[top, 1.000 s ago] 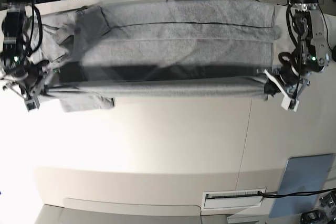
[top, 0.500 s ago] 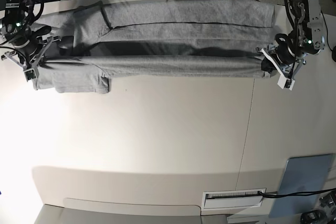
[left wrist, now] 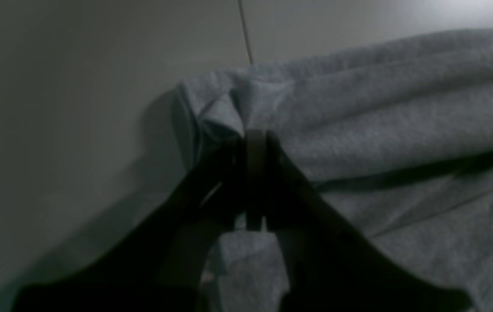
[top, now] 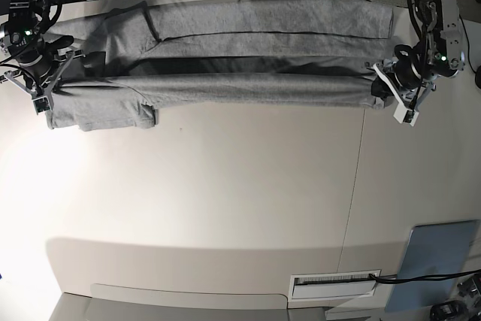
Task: Fold the T-shirt properly
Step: 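Lift the side edges and fold them toward the hem fold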
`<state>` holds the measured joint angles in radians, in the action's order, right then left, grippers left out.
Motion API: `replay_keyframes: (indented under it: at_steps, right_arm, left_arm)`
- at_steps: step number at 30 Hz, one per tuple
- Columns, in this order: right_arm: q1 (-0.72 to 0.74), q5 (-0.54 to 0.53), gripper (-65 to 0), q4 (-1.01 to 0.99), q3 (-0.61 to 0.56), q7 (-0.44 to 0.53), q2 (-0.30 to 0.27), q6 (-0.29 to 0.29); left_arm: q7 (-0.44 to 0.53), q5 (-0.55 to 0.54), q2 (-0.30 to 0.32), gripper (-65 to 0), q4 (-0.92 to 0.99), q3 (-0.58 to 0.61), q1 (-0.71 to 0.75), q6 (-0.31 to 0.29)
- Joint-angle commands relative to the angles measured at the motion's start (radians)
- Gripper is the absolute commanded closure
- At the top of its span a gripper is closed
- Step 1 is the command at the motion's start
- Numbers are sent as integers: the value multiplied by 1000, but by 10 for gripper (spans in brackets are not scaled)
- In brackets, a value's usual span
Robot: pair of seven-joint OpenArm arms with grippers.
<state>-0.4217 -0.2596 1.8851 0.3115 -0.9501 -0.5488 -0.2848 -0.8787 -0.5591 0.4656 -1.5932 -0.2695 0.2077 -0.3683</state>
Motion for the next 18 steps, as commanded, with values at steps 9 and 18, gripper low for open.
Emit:
replay_keyframes:
  at_steps: [9, 18]
  right_arm:
    - [3, 22, 0, 15, 13, -16, -25, 20]
    - [0, 22, 0, 15, 13, -54, -25, 20]
  left_arm:
    - [-69, 5, 28, 0, -117, -11, -6, 4]
    - [-150, 5, 62, 0, -148, -11, -5, 5]
